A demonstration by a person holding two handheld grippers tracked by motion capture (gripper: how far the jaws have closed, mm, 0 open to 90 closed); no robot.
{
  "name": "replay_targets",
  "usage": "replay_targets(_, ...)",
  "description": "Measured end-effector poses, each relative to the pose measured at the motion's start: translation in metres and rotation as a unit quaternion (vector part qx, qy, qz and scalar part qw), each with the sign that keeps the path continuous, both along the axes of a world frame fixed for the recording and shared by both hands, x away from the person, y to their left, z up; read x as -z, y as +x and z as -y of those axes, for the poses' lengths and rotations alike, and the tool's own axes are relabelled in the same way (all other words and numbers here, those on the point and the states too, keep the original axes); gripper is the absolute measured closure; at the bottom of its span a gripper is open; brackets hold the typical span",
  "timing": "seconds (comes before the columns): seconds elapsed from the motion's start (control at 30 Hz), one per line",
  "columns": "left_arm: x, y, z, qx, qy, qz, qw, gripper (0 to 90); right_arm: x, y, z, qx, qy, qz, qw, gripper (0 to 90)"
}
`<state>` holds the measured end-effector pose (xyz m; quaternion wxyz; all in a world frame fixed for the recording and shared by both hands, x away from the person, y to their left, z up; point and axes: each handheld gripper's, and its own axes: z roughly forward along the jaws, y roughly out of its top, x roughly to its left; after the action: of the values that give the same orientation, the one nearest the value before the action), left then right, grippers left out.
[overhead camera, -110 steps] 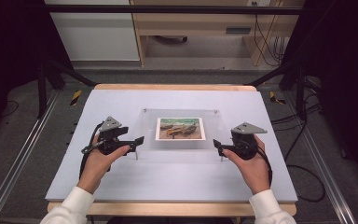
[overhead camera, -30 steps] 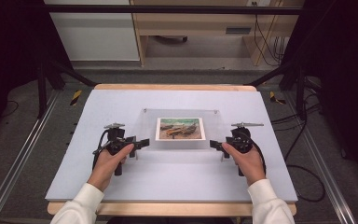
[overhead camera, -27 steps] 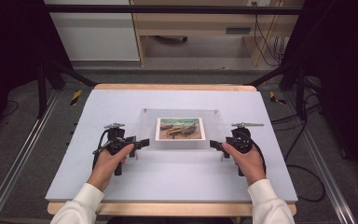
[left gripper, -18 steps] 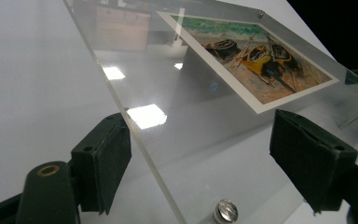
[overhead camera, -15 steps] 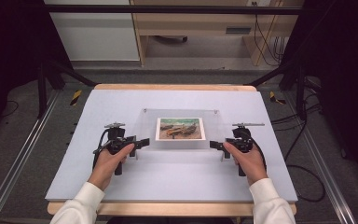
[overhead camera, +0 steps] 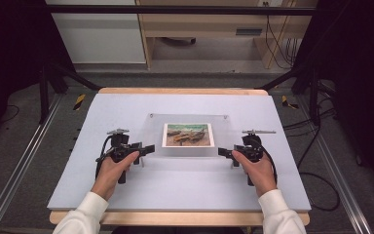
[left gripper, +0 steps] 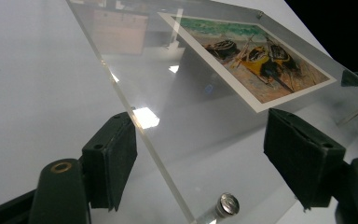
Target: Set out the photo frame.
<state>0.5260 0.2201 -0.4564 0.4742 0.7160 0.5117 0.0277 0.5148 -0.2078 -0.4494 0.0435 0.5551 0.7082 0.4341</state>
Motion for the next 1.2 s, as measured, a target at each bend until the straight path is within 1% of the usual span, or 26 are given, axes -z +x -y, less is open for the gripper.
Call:
replay_targets(0.1,-0.001,-0.003,-0.001,0.001,0.002,0.001,1.0000,25.2,0.002,-0.003,0.000,0.001,0.005,0.009,0.9999,18.0)
replay_targets(0.2,-0.003,-0.006,0.000,0.005,0.010,0.009,0.9999,25.3,0.001,-0.005,0.000,-0.003,0.000,0.016,0.9999,18.0)
replay_targets(0.33,-0.006,-0.012,0.001,0.009,0.024,0.022,0.9994,25.4,-0.001,-0.010,-0.001,-0.010,-0.014,0.031,0.9994,18.0)
replay_targets(0.37,-0.006,-0.014,0.001,0.007,0.025,0.024,0.9994,25.7,-0.002,-0.012,-0.001,-0.012,-0.016,0.033,0.9993,18.1)
replay_targets(0.47,-0.008,-0.019,0.000,0.009,0.029,0.032,0.9990,28.3,-0.003,-0.016,-0.001,-0.017,-0.025,0.045,0.9985,18.4)
replay_targets(0.57,-0.010,-0.025,-0.001,0.012,0.037,0.039,0.9985,30.4,-0.004,-0.021,-0.002,-0.019,-0.034,0.056,0.9977,19.6)
replay_targets(0.6,-0.011,-0.027,0.000,0.012,0.041,0.042,0.9982,30.8,-0.004,-0.022,-0.001,-0.022,-0.037,0.062,0.9972,20.1)
replay_targets(0.63,-0.011,-0.029,0.000,0.015,0.045,0.047,0.9978,30.9,-0.005,-0.025,-0.001,-0.021,-0.038,0.063,0.9971,21.0)
replay_targets(0.7,-0.011,-0.033,0.000,0.020,0.052,0.059,0.9967,31.2,-0.005,-0.029,-0.001,-0.023,-0.046,0.075,0.9959,22.2)
replay_targets(0.73,-0.011,-0.035,-0.001,0.021,0.051,0.062,0.9965,32.1,-0.006,-0.031,-0.001,-0.024,-0.049,0.079,0.9954,22.8)
replay_targets(0.8,-0.012,-0.039,-0.003,0.023,0.053,0.068,0.9960,35.4,-0.006,-0.036,-0.001,-0.026,-0.056,0.090,0.9941,24.5)
replay_targets(0.9,-0.013,-0.046,-0.003,0.026,0.066,0.079,0.9943,37.0,-0.007,-0.042,-0.001,-0.027,-0.067,0.102,0.9921,26.4)
replay_targets(0.93,-0.013,-0.048,-0.002,0.026,0.069,0.084,0.9937,37.4,-0.007,-0.045,-0.002,-0.026,-0.071,0.103,0.9918,27.1)
replay_targets(0.97,-0.013,-0.050,-0.003,0.027,0.070,0.089,0.9932,37.9,-0.007,-0.047,-0.001,-0.029,-0.076,0.108,0.9908,28.0)
replay_targets(1.07,-0.011,-0.056,-0.005,0.024,0.069,0.099,0.9925,41.1,-0.008,-0.054,-0.001,-0.029,-0.084,0.114,0.9894,31.0)
replay_targets(1.2,-0.010,-0.064,-0.005,0.019,0.073,0.109,0.9911,44.0,-0.008,-0.062,-0.001,-0.032,-0.100,0.126,0.9864,33.8)
